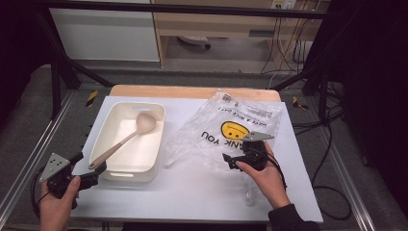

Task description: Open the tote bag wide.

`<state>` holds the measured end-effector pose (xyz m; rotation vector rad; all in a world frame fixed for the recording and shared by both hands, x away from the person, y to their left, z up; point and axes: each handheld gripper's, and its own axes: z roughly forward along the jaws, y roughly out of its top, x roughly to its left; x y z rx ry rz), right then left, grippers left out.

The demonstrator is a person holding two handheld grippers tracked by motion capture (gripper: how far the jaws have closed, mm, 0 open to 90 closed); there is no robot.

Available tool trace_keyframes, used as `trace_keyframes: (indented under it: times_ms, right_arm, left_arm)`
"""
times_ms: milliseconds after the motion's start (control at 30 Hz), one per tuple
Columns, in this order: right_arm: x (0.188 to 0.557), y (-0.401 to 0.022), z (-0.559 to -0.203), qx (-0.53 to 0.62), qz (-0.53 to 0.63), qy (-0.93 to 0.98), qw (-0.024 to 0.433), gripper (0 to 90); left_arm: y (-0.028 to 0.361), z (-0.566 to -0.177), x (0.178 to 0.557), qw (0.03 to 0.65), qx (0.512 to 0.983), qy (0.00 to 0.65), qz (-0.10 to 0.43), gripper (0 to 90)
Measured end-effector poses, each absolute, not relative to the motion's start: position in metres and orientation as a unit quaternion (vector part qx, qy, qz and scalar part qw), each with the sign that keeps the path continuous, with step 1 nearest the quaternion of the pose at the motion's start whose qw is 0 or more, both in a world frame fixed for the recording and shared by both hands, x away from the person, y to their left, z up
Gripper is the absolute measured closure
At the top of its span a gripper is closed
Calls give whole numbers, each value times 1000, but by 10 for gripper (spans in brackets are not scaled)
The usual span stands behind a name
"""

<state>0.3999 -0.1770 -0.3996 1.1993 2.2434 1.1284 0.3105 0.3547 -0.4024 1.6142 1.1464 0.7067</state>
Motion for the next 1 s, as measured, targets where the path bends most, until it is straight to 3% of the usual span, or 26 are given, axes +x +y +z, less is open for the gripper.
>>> trace_keyframes:
  times_ms: [733, 1000]
  right_arm:
    - [406, -151, -423, 378, 358, 842, 143, 69]
    - [425, -142, -425, 375, 356, 842, 152, 86]
  left_arm:
    - [349, -399, 312, 505, 667, 468, 286, 55]
    - [349, -400, 312, 502, 665, 471, 288, 55]
